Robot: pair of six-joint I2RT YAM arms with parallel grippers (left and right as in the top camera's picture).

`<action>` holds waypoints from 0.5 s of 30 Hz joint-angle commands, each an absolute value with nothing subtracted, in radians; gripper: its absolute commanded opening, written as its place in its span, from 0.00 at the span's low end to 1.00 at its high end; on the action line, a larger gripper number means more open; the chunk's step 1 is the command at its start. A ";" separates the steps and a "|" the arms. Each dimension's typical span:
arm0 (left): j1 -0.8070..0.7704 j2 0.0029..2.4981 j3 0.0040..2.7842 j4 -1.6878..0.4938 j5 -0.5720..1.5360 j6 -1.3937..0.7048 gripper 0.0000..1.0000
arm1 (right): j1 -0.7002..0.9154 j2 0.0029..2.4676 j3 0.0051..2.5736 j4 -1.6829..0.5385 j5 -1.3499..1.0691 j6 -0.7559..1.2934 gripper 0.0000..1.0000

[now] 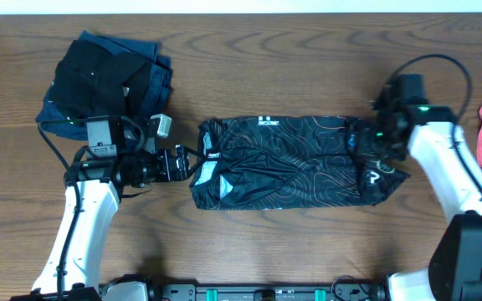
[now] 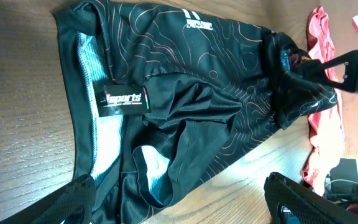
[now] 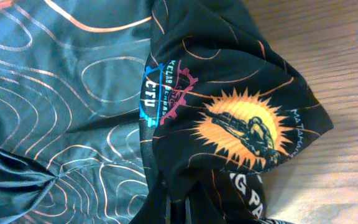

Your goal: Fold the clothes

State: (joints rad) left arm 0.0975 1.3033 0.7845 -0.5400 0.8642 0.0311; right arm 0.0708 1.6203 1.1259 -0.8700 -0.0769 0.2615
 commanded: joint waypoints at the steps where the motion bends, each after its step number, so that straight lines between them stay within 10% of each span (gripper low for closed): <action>1: 0.099 1.295 0.810 -0.537 0.863 0.049 0.88 | 0.173 1.610 1.140 -0.865 0.063 0.364 0.01; 11: 0.099 1.295 0.810 -0.537 0.863 0.052 0.88 | 0.340 1.614 1.140 -0.798 0.132 0.460 0.43; 15: 0.099 1.295 0.810 -0.538 0.863 0.052 0.88 | 0.297 1.614 1.141 -0.785 0.132 0.460 0.35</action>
